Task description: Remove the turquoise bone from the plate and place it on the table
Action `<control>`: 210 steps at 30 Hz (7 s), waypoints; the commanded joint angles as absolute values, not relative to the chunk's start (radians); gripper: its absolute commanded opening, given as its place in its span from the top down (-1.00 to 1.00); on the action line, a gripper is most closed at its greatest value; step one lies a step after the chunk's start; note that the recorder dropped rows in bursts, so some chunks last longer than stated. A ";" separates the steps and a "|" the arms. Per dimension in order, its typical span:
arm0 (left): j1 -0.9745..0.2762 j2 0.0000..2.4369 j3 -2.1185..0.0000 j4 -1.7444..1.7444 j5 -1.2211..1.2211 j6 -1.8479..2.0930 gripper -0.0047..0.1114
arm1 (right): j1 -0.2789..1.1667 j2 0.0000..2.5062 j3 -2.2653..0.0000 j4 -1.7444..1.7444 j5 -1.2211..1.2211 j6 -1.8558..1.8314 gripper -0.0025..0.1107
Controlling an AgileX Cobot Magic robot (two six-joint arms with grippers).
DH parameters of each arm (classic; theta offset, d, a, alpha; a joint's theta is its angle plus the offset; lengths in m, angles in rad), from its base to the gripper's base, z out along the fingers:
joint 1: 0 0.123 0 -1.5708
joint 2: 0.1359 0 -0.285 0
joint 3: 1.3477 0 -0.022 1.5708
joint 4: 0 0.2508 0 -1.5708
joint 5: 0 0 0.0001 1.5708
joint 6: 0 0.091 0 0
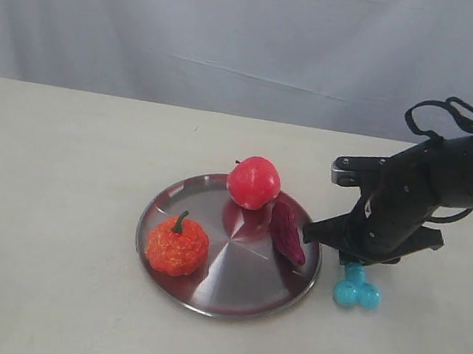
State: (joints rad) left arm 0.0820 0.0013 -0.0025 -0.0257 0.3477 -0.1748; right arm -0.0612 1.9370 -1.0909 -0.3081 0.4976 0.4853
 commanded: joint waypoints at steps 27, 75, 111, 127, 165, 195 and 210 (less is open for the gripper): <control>0.077 0.000 0.000 -0.025 0.343 -0.177 0.92 | -0.067 1.938 -1.090 -0.313 0.485 0.510 0.96; 0.077 0.000 0.000 -0.025 0.343 -0.177 0.92 | -0.067 1.938 -1.090 -0.314 0.532 0.538 0.89; 0.077 0.000 0.000 -0.025 0.343 -0.177 0.92 | -0.065 1.289 -1.092 -0.305 1.108 0.478 -0.08; 0.077 0.000 0.000 -0.025 0.343 -0.177 0.92 | 0.010 0.720 -1.009 -0.160 1.221 0.378 0.96; 0.077 0.000 0.000 -0.025 0.343 -0.177 0.92 | -0.256 0.247 -0.386 -0.006 0.305 0.271 0.96; 0.077 0.000 0.000 -0.025 0.343 -0.177 0.92 | -0.253 0.000 0.000 -0.119 0.201 0.126 0.96; 0.077 0.000 0.000 -0.025 0.343 -0.177 0.92 | -0.253 0.000 0.000 -0.115 0.201 0.114 0.96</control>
